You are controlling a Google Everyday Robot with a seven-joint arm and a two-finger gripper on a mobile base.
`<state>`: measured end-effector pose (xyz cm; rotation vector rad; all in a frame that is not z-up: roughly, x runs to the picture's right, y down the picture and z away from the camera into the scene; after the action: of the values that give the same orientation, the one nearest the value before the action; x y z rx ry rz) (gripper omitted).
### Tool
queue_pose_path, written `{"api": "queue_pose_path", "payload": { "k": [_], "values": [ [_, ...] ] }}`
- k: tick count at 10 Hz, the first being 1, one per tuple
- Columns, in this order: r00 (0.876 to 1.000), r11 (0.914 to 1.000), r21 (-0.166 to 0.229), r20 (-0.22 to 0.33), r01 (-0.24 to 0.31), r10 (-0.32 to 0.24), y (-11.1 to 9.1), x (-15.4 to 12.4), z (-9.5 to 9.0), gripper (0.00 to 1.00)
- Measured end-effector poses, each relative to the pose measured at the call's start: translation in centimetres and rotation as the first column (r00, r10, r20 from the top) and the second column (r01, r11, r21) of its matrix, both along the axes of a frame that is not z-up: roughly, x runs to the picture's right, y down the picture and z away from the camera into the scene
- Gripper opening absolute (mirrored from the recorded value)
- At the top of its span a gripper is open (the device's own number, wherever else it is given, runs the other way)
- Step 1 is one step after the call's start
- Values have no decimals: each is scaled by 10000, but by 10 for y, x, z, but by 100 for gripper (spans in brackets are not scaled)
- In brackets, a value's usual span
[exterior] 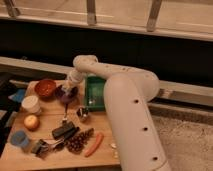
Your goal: Wipe purple bowl with towel
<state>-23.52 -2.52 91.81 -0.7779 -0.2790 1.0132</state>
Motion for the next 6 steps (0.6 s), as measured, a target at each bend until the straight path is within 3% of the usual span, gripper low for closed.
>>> {"api": "queue_pose_path", "payload": {
  "k": [3, 6],
  "values": [
    [9992, 9999, -98, 401, 84, -80, 2, -29, 0, 14],
    [9992, 9995, -316, 411, -6, 19, 18, -18, -16, 14]
  ]
}}
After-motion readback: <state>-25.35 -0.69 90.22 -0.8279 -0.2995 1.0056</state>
